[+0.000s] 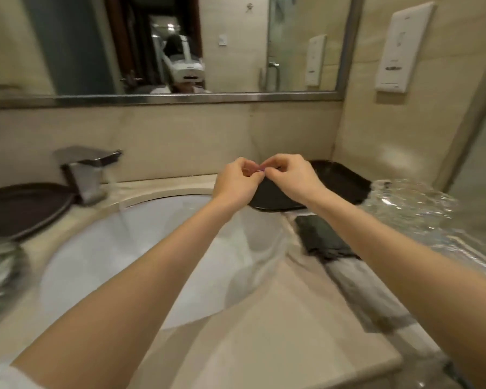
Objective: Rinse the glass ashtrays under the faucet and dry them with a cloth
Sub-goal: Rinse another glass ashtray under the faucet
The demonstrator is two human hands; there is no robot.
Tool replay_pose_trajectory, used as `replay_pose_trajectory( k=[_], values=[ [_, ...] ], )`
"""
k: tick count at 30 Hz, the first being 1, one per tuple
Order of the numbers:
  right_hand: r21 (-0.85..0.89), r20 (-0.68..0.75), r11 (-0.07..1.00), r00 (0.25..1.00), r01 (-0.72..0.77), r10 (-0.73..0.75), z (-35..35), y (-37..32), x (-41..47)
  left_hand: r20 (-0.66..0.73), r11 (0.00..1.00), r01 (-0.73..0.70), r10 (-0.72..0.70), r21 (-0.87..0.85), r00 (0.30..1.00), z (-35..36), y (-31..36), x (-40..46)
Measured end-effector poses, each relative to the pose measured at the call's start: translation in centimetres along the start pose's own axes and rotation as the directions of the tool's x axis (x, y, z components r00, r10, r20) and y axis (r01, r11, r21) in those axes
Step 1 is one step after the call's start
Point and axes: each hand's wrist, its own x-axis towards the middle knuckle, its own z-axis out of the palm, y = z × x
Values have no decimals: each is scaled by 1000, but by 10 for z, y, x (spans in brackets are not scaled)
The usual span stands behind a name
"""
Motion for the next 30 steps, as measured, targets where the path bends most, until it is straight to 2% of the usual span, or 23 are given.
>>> replay_pose_trajectory(
  k=[3, 6, 12, 18, 23, 28, 30],
  values=[
    [114, 67, 992, 996, 54, -62, 46, -44, 4, -85, 994, 6, 3, 111, 996, -58, -32, -9],
    [165, 147, 980, 979, 114, -139, 92, -86, 1, -159, 950, 28, 23, 312, 987, -117, -63, -27],
    [304, 286, 912, 887, 275, -362, 175, -165, -17, -294, 825, 145, 27, 546, 955, -226, -113, -86],
    [347, 360, 853, 785, 389, -504, 228, -244, -36, -474, 757, 347, -55, 554, 879, -319, -152, -151],
    [389, 367, 770, 681, 507, -634, 259, -298, -57, -601, 693, 511, -140, 509, 787, -381, -173, -205],
    [347, 333, 634, 541, 691, -772, 291, -344, -83, -660, 511, 699, -298, 500, 690, -421, -199, -242],
    [278, 382, 580, 466, 765, -798, 304, -357, -92, -647, 438, 748, -387, 498, 657, -427, -208, -250]
  ],
)
